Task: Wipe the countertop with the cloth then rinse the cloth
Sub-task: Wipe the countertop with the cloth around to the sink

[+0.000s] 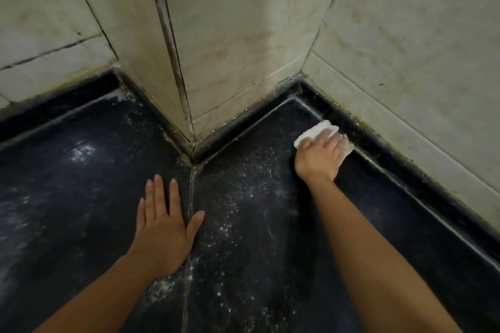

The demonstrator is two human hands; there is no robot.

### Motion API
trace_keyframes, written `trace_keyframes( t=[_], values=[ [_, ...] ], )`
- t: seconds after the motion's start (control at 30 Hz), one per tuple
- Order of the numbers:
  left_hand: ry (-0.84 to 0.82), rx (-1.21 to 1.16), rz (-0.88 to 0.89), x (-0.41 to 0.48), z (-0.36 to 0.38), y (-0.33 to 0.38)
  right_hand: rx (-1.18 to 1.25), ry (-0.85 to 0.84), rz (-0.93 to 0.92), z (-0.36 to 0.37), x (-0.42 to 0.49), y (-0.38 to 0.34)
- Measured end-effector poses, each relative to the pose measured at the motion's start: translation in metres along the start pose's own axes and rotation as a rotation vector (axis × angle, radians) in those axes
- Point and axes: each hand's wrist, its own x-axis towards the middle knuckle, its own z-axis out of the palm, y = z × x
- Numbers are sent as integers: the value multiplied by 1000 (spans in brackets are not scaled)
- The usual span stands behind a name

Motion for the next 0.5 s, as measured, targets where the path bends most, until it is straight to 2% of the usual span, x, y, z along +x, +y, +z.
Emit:
trace_keyframes(
  t=[0.07, 0.1, 0.2, 0.27, 0.37, 0.5],
  values=[
    [-11, 5, 3, 0, -1, 0, 26, -16, 6, 8, 4, -30],
    [-20, 3, 3, 0, -2, -1, -8, -15, -90, 11, 3, -38],
    [-38, 5, -1, 0, -4, -1, -131, -52, -537, 13, -5, -28],
    [-50, 7, -5, 0, -6, 0, -155, -88, -668, 4, -2, -9],
    [-60, 14, -6, -1, -6, 0, -191, -51, -521, -2, 24, -8],
    [-59, 25, -5, 0, -5, -1, -151, 34, -301, 14, 39, -47]
  ],
)
